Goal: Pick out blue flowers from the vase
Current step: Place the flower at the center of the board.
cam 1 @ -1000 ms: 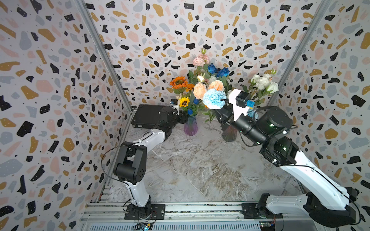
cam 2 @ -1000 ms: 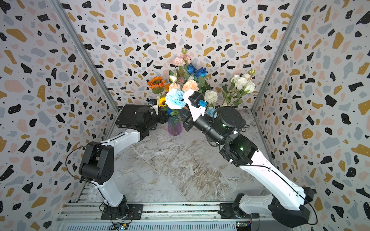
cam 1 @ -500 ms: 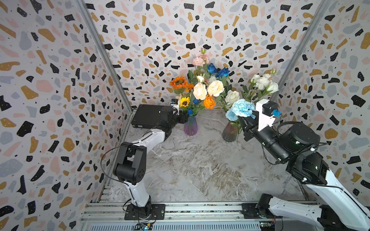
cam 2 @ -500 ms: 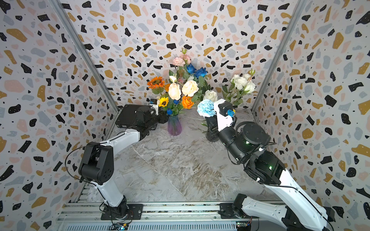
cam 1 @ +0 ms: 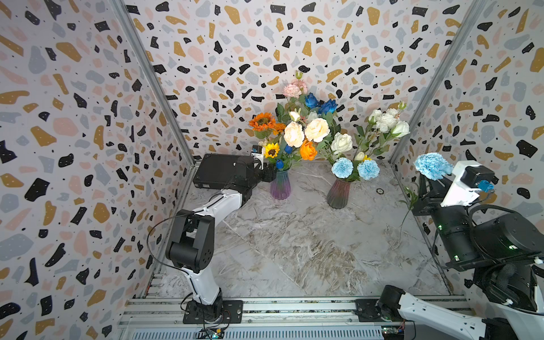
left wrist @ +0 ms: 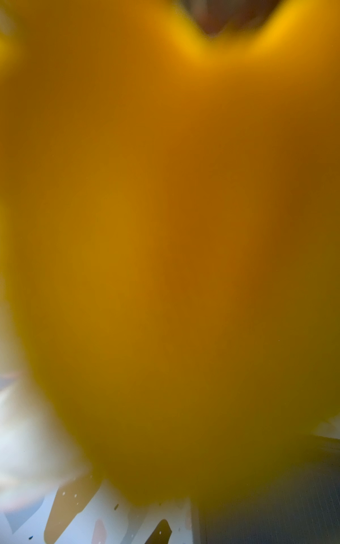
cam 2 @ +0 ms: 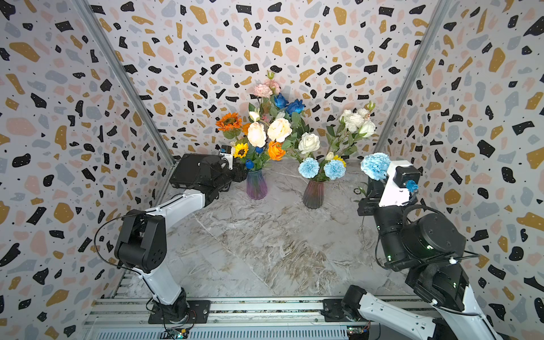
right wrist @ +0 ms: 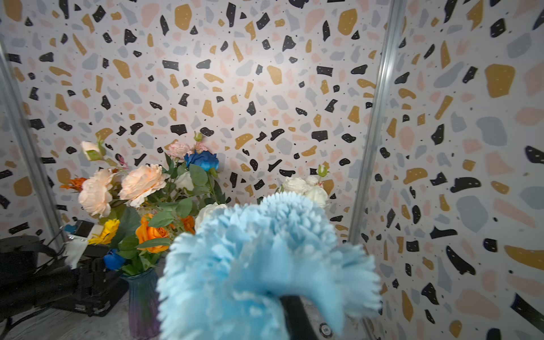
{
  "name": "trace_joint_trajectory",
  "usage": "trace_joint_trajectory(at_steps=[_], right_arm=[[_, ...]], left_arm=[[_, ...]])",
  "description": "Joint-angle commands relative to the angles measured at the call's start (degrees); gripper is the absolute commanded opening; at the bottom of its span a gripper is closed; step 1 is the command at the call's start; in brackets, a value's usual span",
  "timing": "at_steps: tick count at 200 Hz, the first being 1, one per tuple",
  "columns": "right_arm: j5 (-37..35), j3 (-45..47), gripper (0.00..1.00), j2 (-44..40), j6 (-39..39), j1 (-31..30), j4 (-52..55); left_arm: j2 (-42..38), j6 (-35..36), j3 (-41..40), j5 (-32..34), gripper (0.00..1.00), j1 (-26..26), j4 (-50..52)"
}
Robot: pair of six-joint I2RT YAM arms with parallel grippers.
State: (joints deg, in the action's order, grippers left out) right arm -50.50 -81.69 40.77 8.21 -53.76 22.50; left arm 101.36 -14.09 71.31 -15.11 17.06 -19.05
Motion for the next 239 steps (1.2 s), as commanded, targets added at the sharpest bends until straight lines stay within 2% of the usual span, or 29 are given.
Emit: trace_joint_trajectory(at_steps=[1,39,76,99,115,158,182,201,221,239], right_arm=[[-7.8,-0.8,0.00,0.9,2.5,-0.1,0.7],[-9.7,-1.6,0.00,1.9,3.4,-0.1,0.7],[-11.5,-0.8,0.00,6.5,4.7,-0.1,0.7],[-7.8,-0.8,0.00,10.7,3.7,1.8,1.1],[-0.9,-3.3,0.00,14.0,-0.7,7.0,5.3],[21.5,-11.3,0.00,20.7,-9.4,28.5,10.0],[40.6,-14.6,0.00,25.8,-18.0,46.2,13.3],[51.6,-14.6,0.00,28.7,-22.0,56.8,13.6],[62.6,-14.7,0.00,32.7,-24.0,64.0,14.8],[67.2,-13.8,0.00,35.2,-23.6,67.1,14.4]], left_arm=[[-0.8,1.9,-1.0,0.9,0.63,0.1,5.0],[-1.4,1.6,-1.3,0.5,0.63,0.1,4.9],[-1.8,1.3,-1.3,0.4,0.63,0.1,4.7],[-2.0,1.3,-1.4,0.5,0.63,0.2,4.7],[-2.1,1.5,-1.6,0.4,0.63,0.1,4.7],[-2.3,1.4,-2.3,0.2,0.63,0.1,4.6],[-2.3,1.3,-2.2,0.2,0.63,0.1,4.5],[-2.7,1.2,-2.1,0.3,0.63,0.1,4.5],[-2.9,1.7,-2.0,0.3,0.63,0.2,4.6],[-3.0,2.3,-2.0,0.5,0.63,0.1,4.8]])
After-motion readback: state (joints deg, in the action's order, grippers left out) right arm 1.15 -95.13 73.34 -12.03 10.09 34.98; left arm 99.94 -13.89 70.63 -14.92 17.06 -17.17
